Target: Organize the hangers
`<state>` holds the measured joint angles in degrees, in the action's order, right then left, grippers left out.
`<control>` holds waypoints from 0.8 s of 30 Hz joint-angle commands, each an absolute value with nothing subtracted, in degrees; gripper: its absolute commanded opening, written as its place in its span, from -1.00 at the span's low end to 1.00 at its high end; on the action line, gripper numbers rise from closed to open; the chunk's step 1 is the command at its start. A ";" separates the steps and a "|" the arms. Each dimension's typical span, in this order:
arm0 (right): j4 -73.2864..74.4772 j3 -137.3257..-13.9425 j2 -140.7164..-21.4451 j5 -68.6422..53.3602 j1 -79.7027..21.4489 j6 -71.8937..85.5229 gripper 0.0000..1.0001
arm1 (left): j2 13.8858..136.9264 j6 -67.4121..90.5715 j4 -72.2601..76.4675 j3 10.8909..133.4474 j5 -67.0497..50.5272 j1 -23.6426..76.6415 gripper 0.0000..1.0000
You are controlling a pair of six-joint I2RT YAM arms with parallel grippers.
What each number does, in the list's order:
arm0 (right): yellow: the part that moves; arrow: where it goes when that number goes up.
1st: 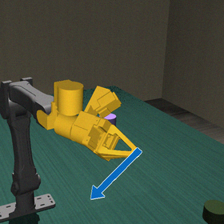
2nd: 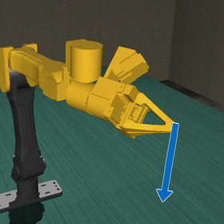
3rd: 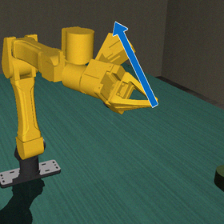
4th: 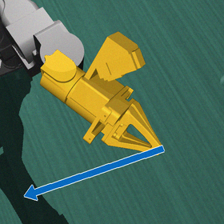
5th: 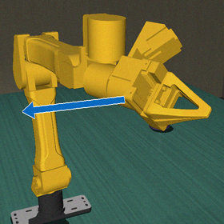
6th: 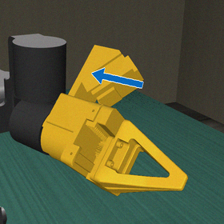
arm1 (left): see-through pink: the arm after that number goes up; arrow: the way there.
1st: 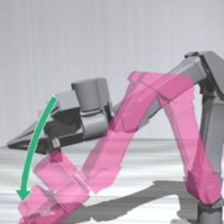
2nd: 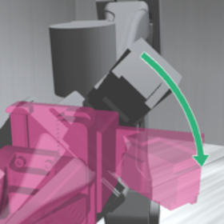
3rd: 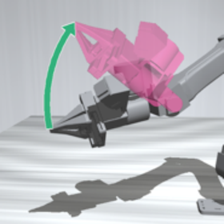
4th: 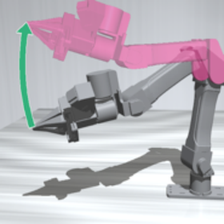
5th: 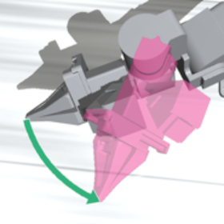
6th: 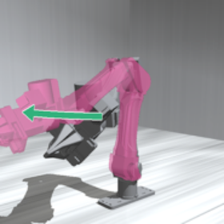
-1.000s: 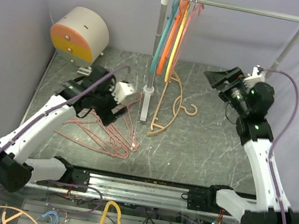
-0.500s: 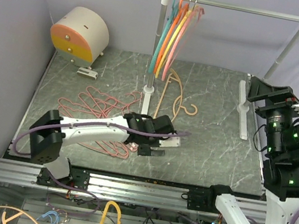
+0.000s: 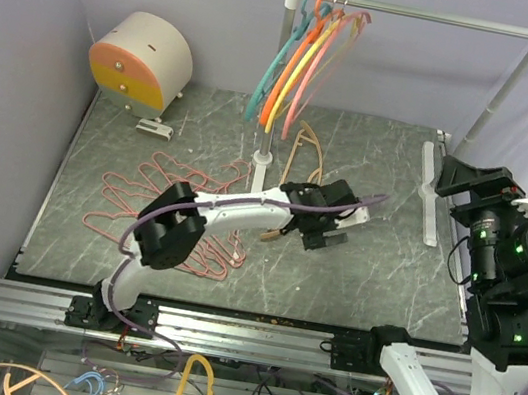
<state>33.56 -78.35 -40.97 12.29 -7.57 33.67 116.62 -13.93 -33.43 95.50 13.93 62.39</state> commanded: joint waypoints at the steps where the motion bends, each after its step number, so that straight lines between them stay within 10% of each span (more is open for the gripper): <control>1: 35.98 -79.74 -39.50 14.85 -7.51 32.06 0.70 | 124.48 -9.13 -34.54 107.57 10.27 58.61 0.98; 11: 32.58 -74.50 -38.20 13.89 -8.43 31.42 0.75 | 140.52 -0.17 -41.26 128.00 6.21 50.18 0.98; 24: 30.25 -70.91 -38.03 13.46 -8.44 31.60 0.75 | 141.02 1.36 -41.08 123.65 1.92 49.76 0.88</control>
<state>32.32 -71.64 -38.39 13.15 -8.08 32.10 143.13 -0.23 -40.36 127.72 5.67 49.36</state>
